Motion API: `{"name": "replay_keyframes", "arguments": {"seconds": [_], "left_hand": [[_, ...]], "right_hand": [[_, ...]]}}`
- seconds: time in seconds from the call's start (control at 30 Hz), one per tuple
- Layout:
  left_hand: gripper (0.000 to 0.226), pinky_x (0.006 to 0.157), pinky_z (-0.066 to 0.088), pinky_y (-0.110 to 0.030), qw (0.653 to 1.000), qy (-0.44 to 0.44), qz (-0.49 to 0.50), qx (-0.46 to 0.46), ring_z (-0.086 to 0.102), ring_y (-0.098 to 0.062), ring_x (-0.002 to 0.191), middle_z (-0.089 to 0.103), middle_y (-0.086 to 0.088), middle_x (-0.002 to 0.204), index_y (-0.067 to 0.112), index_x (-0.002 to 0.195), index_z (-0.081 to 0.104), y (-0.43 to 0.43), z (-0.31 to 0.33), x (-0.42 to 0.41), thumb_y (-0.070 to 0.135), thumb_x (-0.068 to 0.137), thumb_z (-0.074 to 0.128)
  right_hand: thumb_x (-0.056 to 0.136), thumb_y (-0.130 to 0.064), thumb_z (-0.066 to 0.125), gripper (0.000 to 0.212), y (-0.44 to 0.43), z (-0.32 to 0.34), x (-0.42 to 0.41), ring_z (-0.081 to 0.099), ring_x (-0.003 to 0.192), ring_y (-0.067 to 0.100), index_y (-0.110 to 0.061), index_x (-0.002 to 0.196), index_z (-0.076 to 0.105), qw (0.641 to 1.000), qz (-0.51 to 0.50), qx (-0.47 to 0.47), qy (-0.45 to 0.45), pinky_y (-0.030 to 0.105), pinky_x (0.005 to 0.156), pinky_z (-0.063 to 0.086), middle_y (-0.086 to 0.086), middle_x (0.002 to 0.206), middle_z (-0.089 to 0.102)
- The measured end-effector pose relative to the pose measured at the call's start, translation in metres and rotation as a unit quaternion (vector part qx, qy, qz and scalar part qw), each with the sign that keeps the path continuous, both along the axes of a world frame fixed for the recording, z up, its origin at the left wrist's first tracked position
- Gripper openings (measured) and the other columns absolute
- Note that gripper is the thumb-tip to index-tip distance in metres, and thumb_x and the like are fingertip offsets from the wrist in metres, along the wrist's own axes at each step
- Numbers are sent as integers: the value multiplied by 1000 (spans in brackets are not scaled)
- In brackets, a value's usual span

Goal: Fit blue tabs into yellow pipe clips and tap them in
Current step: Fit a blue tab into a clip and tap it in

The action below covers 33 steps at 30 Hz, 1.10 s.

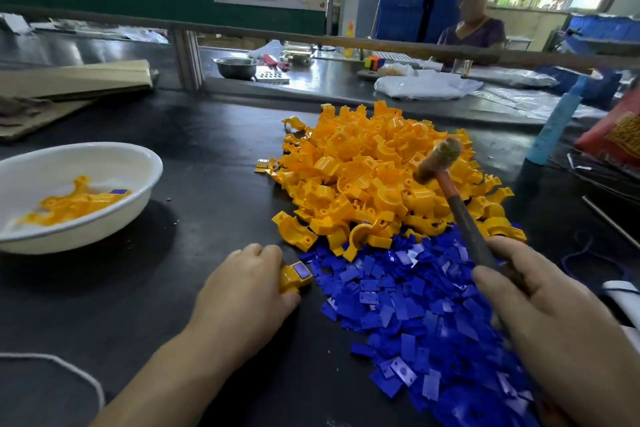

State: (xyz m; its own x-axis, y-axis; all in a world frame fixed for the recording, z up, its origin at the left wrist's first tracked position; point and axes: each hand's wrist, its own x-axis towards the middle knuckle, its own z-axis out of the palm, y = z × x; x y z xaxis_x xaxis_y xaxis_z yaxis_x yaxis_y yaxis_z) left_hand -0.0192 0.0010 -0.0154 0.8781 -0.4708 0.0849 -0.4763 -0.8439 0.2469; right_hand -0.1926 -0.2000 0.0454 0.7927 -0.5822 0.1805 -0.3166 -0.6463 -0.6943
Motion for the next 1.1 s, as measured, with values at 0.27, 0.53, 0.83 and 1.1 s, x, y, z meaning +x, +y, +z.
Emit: {"name": "replay_keyframes", "arguments": {"seconds": [0.27,0.53,0.83,1.1], "left_hand": [[42,83,49,-29,999,-4,-11,-40,49,-9,103,53,15,110,35,116,53,2,-7,-3,59,81,60],[39,80,48,-27,998,6,-19,-58,49,-8,98,52,16,105,37,113,54,2,-7,-1,57,81,63],[32,78,49,-28,998,23,-18,-57,47,-7,93,51,15,99,38,107,54,2,-4,-1,55,82,64],[31,75,46,-27,998,16,-20,-58,47,-7,93,51,16,99,36,105,55,3,-6,1,55,81,63]], "right_hand": [[92,-47,45,34,40,-15,-6,55,76,-13,-73,99,24,988,108,-3,110,7,65,43,-27,81,58],[95,-51,37,51,57,-13,0,46,118,-4,-60,135,5,963,161,-128,172,9,90,37,-27,131,40],[98,-47,33,52,43,-29,2,50,114,1,-52,142,5,958,179,-167,152,17,92,43,-16,130,42],[97,-44,40,53,56,-37,4,57,98,3,-47,143,13,948,169,-246,113,14,75,46,-11,117,46]]}}
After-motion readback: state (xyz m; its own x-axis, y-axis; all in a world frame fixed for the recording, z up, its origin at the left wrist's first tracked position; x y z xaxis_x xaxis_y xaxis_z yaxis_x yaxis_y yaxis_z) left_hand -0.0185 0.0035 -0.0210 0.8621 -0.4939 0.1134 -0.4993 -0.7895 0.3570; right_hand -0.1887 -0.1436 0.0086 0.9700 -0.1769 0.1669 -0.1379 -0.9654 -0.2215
